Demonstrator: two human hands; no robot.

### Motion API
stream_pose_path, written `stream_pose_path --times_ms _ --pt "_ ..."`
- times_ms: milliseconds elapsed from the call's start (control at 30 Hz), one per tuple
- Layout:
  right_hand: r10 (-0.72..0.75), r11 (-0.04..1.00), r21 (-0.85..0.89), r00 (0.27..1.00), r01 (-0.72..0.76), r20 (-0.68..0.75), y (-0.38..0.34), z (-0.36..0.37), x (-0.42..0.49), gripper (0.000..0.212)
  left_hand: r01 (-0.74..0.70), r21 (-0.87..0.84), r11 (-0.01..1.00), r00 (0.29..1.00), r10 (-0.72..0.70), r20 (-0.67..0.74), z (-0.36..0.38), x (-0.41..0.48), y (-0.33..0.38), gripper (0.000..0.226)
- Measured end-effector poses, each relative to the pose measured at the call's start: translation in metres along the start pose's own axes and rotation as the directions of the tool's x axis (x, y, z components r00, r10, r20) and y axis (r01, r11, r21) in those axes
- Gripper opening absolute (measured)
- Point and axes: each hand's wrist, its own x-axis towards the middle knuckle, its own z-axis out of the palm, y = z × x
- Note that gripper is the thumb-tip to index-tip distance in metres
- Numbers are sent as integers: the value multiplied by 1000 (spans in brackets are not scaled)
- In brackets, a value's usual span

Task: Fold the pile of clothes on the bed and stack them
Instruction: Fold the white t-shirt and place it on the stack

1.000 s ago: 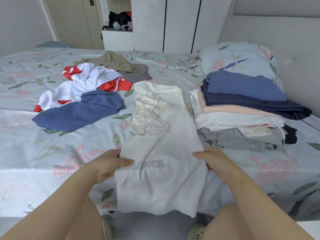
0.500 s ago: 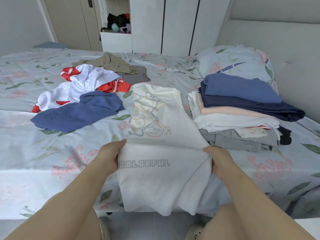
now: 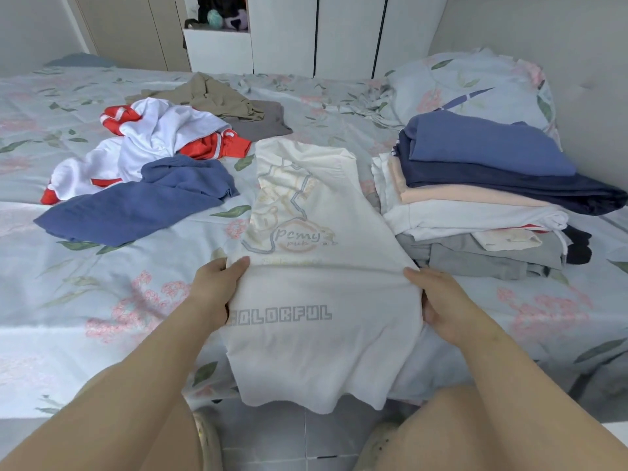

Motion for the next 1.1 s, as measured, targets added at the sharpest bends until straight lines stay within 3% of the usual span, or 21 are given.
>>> stream_pose_path --times_ms 67,133,200,333,400,467,500,533,633,667,767,933,1033,1100 --pt "52 994 -99 989 -39 139 -2 -7 -10 12 75 72 995 966 -90 240 -9 -10 7 38" --pt "107 968 -246 972 -54 208 -2 -12 -17 16 67 253 965 881 -176 439 -16 -18 10 76" --pt "108 961 -271 974 -51 198 -1 -14 -20 17 52 263 963 872 -172 458 -18 -17 8 91" --pt "62 998 -33 985 -58 163 3 -18 -26 14 85 -13 996 952 -77 297 -23 -12 2 36" --pt "38 995 -95 974 -17 225 6 -17 -31 11 39 -24 999 917 -26 399 -28 -16 0 55" --pt "67 967 -255 957 7 283 8 -14 -37 21 -12 124 992 858 -53 511 -32 -26 -3 89" --pt "82 946 -324 955 15 284 9 -13 -39 23 -31 191 981 846 -76 527 -33 -30 -4 94" --pt "80 933 -359 959 24 272 10 -13 -39 22 -37 223 974 854 -85 513 -34 -33 -6 90" --pt "29 949 -313 982 32 189 15 -11 -41 12 -8 124 992 921 -41 387 -34 -44 -12 34" --pt "17 962 -271 988 25 151 18 -10 -42 12 -18 102 995 933 -20 360 -34 -48 -15 25" --pt "-3 982 -186 995 21 96 30 -7 -47 6 -64 97 993 935 26 353 -32 -62 -27 25" --pt "35 908 -409 954 95 299 35 -12 -65 23 -61 28 998 945 48 324 -38 -77 -36 18" --pt "11 971 -234 980 37 199 29 -19 -66 21 -31 -73 997 968 48 245 -43 -76 -37 15" --pt "57 997 -62 987 -48 147 28 -20 -64 28 -12 -33 999 963 21 268 -42 -76 -40 17"
